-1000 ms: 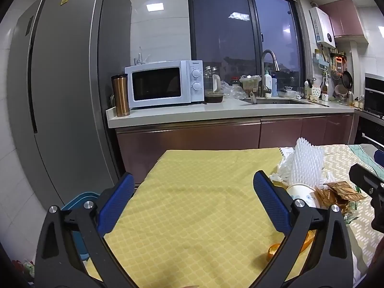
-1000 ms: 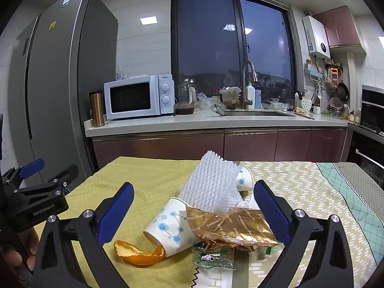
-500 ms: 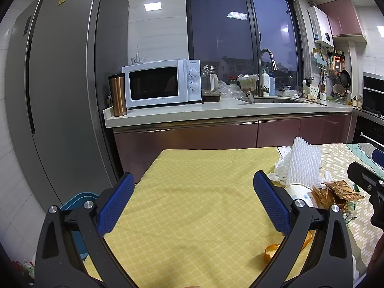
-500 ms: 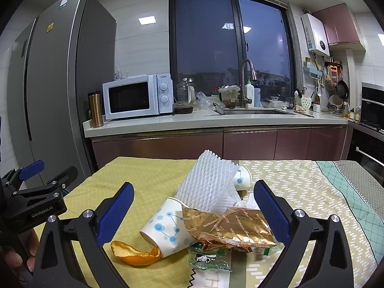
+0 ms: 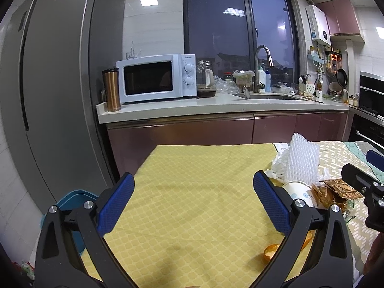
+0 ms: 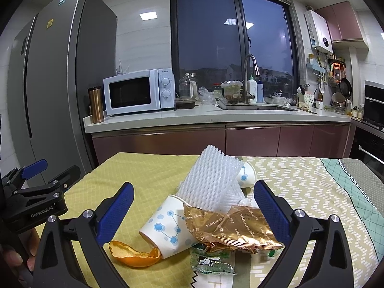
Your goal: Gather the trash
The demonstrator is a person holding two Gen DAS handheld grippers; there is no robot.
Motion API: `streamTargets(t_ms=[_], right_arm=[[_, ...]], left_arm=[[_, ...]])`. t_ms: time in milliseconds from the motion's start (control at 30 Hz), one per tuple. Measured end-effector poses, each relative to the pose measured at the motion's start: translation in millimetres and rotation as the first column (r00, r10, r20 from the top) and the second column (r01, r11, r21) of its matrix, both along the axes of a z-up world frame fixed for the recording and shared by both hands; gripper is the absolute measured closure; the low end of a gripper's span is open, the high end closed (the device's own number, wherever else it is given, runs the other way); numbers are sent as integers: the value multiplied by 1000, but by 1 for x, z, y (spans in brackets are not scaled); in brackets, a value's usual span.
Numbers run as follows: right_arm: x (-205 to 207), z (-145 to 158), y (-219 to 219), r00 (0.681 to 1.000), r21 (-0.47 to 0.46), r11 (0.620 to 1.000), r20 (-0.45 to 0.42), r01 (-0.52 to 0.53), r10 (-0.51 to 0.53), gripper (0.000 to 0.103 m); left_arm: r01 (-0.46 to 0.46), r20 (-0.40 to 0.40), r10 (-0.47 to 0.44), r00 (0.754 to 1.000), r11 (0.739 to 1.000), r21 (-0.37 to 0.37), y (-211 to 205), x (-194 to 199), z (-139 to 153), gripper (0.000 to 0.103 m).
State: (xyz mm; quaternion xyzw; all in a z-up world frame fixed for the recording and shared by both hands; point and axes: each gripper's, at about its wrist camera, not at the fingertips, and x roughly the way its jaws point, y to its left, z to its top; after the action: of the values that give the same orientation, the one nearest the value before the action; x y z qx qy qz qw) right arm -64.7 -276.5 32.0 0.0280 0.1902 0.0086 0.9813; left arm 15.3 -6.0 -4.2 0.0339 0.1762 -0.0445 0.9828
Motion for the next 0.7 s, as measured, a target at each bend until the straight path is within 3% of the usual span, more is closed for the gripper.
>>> streamTargets(t_ms=[267,433,700], right_arm=[[5,-11,-13,999,0,1000,-49,24,-24,6],[9,-23,-37,991,32,998,-117,61,-57,6],[14,-45,-79,968,155,983,-242,102,-62,9]], left_arm=[[96,-44,-96,994,995,-10,-16,7,-8,6],[216,-131,-221,966,975,-54,-34,21,-16,6],[427,-275,-448,851,894,-135,-78,44,-38,7]])
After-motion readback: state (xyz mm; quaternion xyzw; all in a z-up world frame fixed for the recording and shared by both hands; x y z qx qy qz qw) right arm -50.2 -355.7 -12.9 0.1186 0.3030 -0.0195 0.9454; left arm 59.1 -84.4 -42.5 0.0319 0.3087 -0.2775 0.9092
